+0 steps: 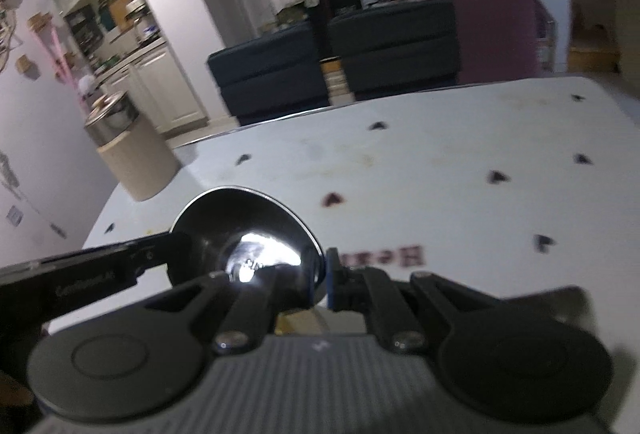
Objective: Organize plates and bowls
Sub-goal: 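Lift the round steel bowl with both grippers and carry it over the steel trays, then lower the round steel bowl into the steel tray with both grippers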
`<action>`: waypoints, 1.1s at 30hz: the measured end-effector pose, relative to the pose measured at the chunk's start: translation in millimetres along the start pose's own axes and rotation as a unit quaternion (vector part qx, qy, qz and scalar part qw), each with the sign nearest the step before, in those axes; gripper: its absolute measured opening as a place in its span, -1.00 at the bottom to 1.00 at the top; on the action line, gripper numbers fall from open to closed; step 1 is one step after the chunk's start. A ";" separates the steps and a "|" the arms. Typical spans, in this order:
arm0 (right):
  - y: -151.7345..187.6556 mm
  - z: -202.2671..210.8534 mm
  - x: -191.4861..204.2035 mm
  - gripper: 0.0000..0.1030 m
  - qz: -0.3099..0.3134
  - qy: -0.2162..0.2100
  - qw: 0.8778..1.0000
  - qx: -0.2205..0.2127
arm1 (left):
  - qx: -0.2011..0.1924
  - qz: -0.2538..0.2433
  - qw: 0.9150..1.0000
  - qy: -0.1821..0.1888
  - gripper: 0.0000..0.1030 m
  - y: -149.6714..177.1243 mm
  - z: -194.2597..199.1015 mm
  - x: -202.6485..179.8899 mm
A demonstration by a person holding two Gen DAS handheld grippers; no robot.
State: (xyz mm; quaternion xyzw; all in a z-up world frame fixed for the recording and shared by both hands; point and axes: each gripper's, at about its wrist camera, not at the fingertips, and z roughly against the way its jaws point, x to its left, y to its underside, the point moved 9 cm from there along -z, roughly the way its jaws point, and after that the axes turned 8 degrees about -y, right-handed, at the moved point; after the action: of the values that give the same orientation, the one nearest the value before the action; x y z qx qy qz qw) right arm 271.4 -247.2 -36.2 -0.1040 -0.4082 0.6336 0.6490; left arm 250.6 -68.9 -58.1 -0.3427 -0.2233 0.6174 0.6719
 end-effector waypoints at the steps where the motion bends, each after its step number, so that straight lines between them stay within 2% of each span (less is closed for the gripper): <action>1: 1.8 7.0 -7.7 -0.87 -0.003 0.007 1.000 -0.005 | 0.000 -0.003 1.000 0.007 -0.84 1.4 -0.6 -10.2; 8: 18.9 51.8 -62.1 -0.87 -0.037 0.050 0.998 -0.025 | 0.010 -0.035 0.998 0.048 -0.84 18.1 -14.7 -79.2; 17: 43.2 75.4 -115.1 -0.87 -0.067 0.096 0.993 -0.009 | 0.046 -0.068 0.994 0.072 -0.84 48.5 -44.7 -140.0; 25: 65.5 70.1 -143.9 -0.86 -0.074 0.118 0.989 0.040 | 0.088 -0.088 0.990 0.062 -0.83 76.1 -74.8 -154.5; 33: 77.2 52.4 -160.0 -0.85 -0.057 0.128 0.987 0.085 | 0.115 -0.093 0.988 0.054 -0.83 87.8 -95.6 -156.3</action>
State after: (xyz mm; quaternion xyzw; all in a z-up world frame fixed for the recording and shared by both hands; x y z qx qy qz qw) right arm 201.6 -398.9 -116.4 -0.1052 -0.2722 0.6093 0.7373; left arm 238.7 -239.9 -167.1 -0.2740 -0.1454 0.5543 0.7724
